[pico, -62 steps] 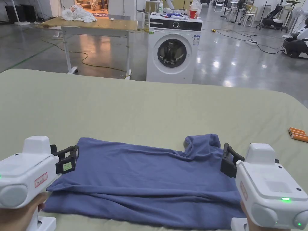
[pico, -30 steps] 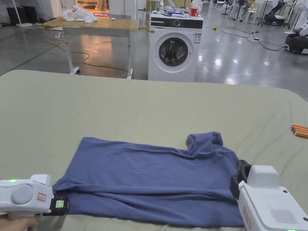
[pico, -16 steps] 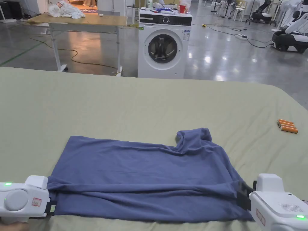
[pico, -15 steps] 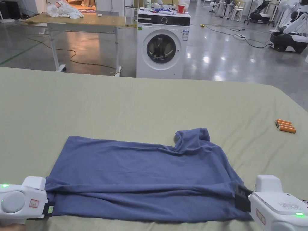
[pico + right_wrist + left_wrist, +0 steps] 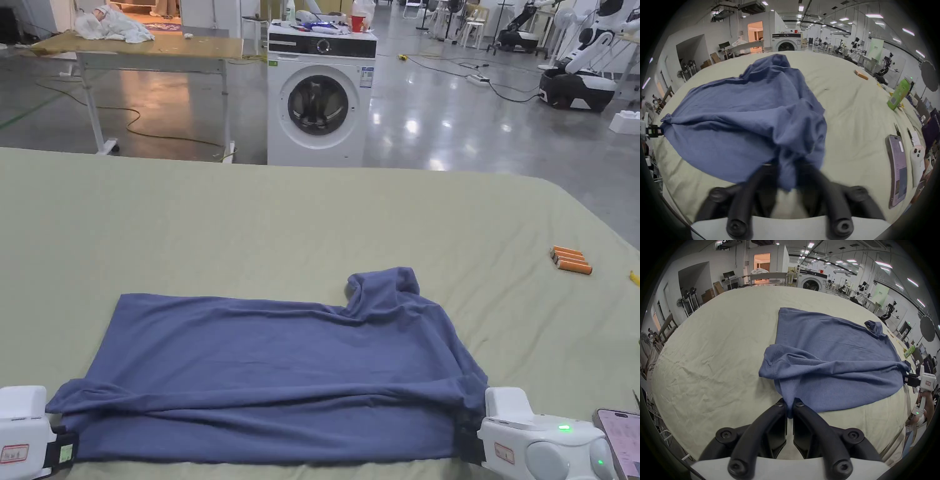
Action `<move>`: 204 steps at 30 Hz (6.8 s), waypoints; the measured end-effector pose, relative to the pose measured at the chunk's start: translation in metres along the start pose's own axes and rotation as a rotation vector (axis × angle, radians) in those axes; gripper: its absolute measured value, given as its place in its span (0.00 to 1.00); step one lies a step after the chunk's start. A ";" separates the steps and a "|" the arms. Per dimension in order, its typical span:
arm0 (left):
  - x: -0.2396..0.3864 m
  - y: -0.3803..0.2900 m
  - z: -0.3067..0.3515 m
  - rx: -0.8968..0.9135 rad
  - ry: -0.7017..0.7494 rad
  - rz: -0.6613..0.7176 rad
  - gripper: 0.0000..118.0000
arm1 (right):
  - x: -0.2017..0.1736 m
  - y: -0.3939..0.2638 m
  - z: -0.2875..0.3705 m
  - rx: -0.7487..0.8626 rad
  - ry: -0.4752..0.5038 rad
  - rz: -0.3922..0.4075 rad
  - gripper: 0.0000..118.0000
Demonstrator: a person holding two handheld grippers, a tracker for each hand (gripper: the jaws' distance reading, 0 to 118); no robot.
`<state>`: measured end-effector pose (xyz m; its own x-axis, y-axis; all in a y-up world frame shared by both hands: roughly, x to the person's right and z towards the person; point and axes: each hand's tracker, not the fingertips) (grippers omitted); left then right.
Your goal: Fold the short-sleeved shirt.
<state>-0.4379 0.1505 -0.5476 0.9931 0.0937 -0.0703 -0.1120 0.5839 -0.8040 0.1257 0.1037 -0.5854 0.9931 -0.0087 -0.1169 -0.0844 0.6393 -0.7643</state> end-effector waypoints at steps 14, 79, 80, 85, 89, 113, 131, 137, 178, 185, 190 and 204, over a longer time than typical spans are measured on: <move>-0.007 0.021 0.078 0.179 -0.016 0.005 0.02 | -0.004 0.030 0.094 0.066 -0.032 0.086 0.08; -0.015 0.091 -0.017 0.311 0.059 -0.064 0.00 | -0.147 0.059 0.112 0.766 -0.062 0.066 0.00; -0.012 0.097 -0.022 0.280 0.068 -0.057 0.00 | -0.145 0.058 0.109 0.750 -0.066 0.069 0.00; -0.024 0.122 -0.068 0.075 0.064 -0.021 0.48 | -0.129 0.051 0.096 0.680 -0.095 0.061 0.00; -0.024 0.129 -0.099 -0.021 0.056 0.030 0.53 | -0.115 0.042 0.089 0.634 -0.125 0.046 0.00; 0.003 0.089 -0.025 0.245 0.029 -0.108 0.00 | 0.015 0.151 -0.089 -0.079 -0.033 -0.052 0.51; -0.024 0.069 0.009 0.314 -0.004 -0.086 0.00 | 0.016 0.141 -0.034 0.057 -0.002 -0.038 0.01; -0.039 0.051 0.043 0.362 -0.059 -0.039 0.00 | 0.014 0.114 0.053 0.165 0.022 -0.017 0.01; 0.023 0.038 0.005 0.387 -0.012 -0.080 0.55 | -0.069 -0.006 0.157 0.305 -0.206 0.130 0.58; 0.075 0.091 0.005 0.602 -0.001 -0.124 0.48 | -0.120 0.026 0.148 0.609 -0.112 0.042 0.55; 0.097 0.114 0.011 0.781 0.098 -0.159 0.23 | -0.148 0.037 0.143 0.774 -0.104 -0.021 0.25; 0.018 0.137 0.006 0.637 0.088 -0.052 0.00 | -0.165 0.045 0.142 0.837 -0.071 0.021 0.00</move>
<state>-0.4360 0.2370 -0.6559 0.9938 0.0012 -0.1108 -0.0348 0.9528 -0.3015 -0.0307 0.2433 -0.5105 0.9972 0.0397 -0.0640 -0.0420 0.9985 -0.0360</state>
